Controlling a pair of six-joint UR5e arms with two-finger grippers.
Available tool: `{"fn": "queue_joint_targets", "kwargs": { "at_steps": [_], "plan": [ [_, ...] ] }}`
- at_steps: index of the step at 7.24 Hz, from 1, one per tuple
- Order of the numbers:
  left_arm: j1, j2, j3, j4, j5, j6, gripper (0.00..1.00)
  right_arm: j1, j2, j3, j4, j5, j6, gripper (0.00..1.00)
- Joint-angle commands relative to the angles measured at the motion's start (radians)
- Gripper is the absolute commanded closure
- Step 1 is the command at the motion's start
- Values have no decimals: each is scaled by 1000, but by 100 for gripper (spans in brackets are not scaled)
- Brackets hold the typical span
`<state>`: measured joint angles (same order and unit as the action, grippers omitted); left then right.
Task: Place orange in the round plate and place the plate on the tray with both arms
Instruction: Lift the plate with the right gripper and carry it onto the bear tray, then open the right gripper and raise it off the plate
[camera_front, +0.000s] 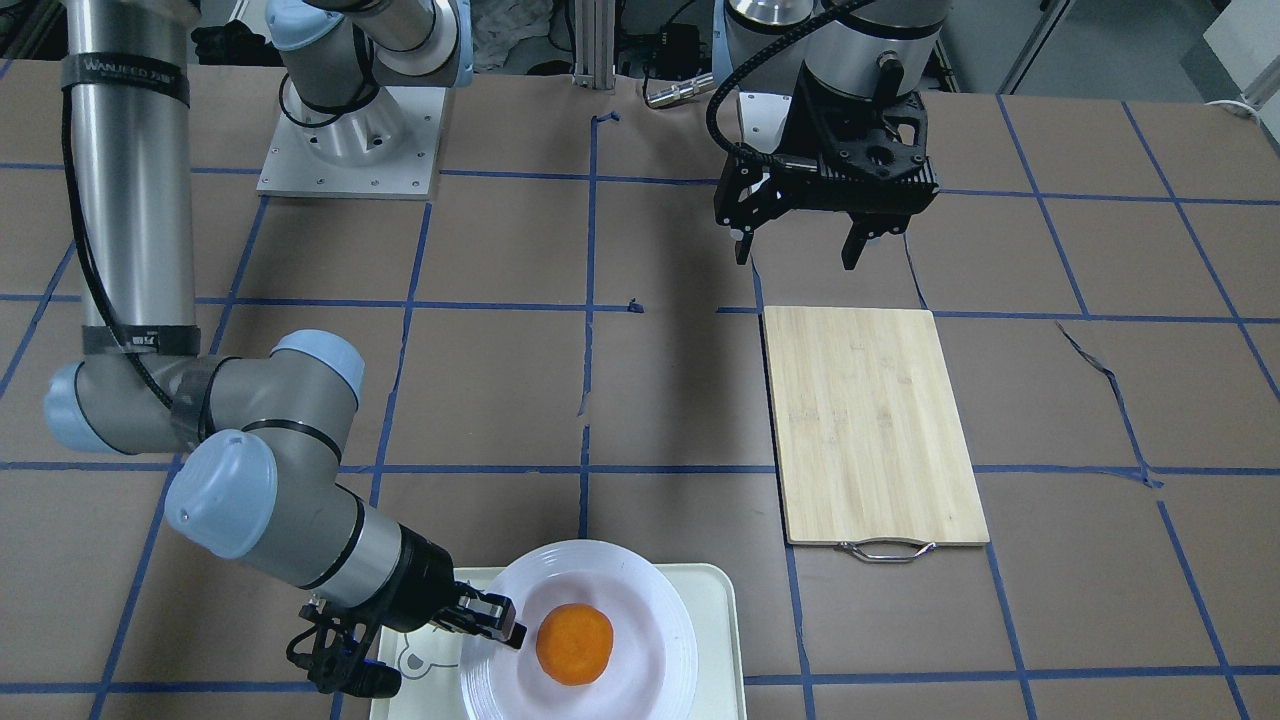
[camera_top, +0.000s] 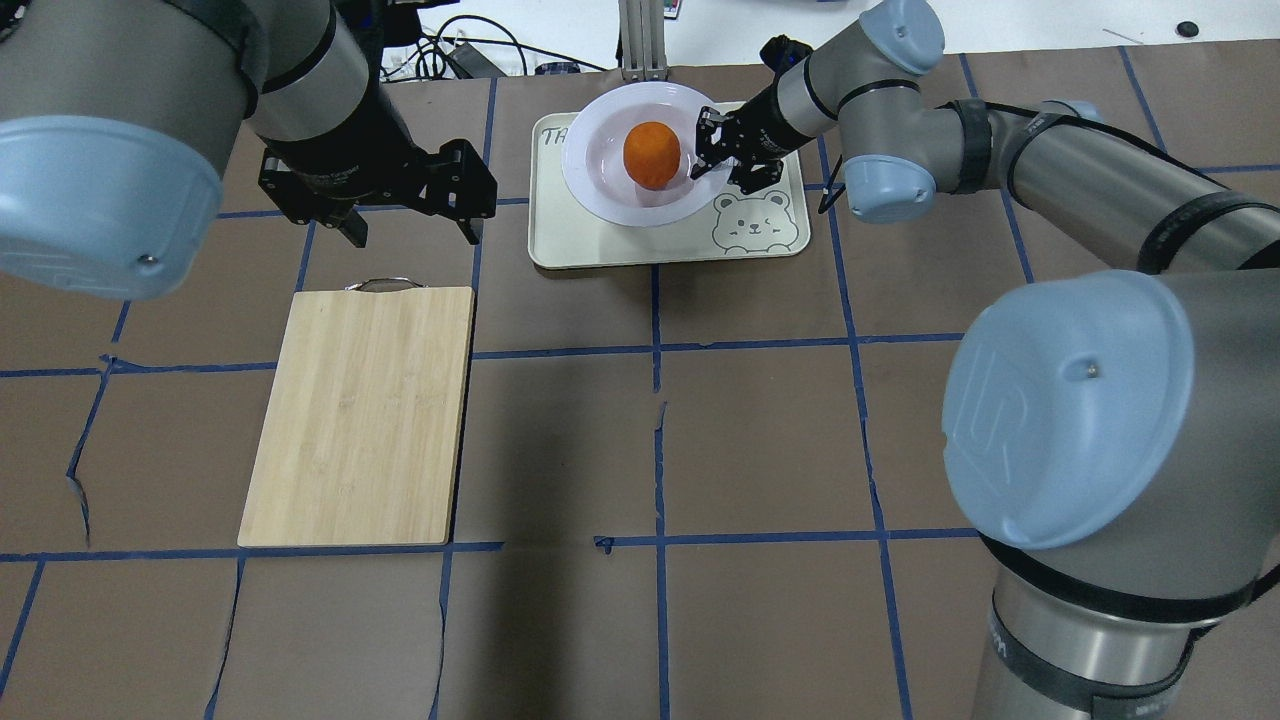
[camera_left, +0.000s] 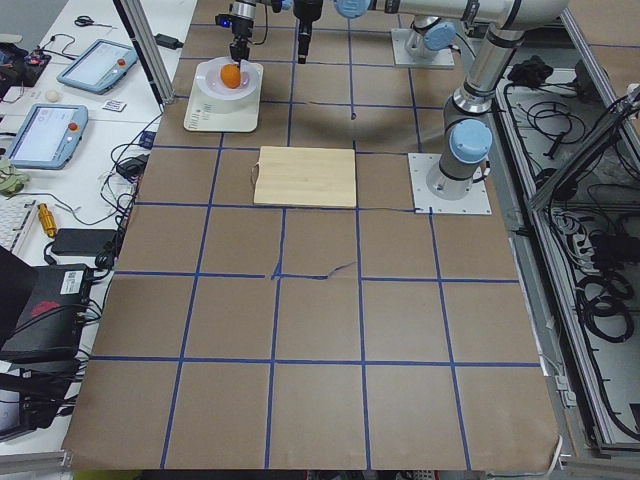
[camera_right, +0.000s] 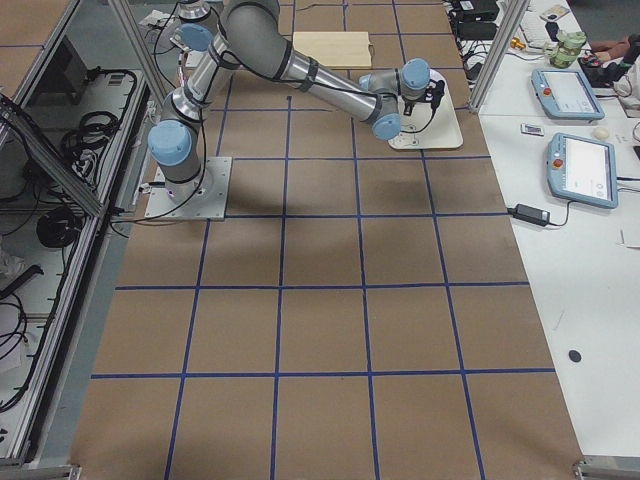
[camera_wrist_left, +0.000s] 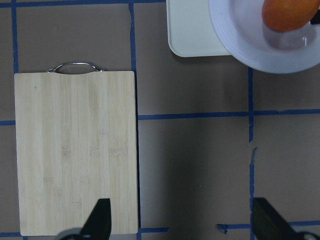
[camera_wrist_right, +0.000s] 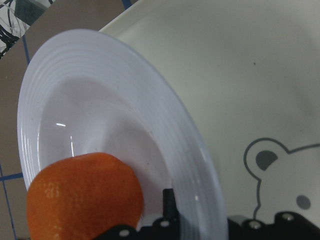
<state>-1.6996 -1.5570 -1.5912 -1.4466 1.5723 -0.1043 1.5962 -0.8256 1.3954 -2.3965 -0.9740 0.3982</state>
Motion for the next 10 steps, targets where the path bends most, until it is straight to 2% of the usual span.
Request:
{"fn": "queue_joint_targets", "kwargs": {
  "at_steps": [1, 3, 5, 6, 7, 9, 10],
  "plan": [
    [0, 0, -1, 0, 0, 0, 0, -1, 48, -9, -3, -2, -2, 98],
    [0, 0, 0, 0, 0, 0, 0, -1, 49, -2, -3, -3, -2, 91],
    [0, 0, 0, 0, 0, 0, 0, -1, 39, 1, -1, -90, 2, 42],
    [0, 0, 0, 0, 0, 0, 0, -1, 10, 1, -1, -104, 8, 20],
    [0, 0, 0, 0, 0, 0, 0, -4, -50, 1, 11, -170, 7, 11],
    [0, 0, -1, 0, 0, 0, 0, -56, -209, -1, 324, -218, -104, 10],
    [2, 0, -1, 0, 0, 0, 0, -55, -303, -2, 538, -350, -133, 10]
  ]
}}
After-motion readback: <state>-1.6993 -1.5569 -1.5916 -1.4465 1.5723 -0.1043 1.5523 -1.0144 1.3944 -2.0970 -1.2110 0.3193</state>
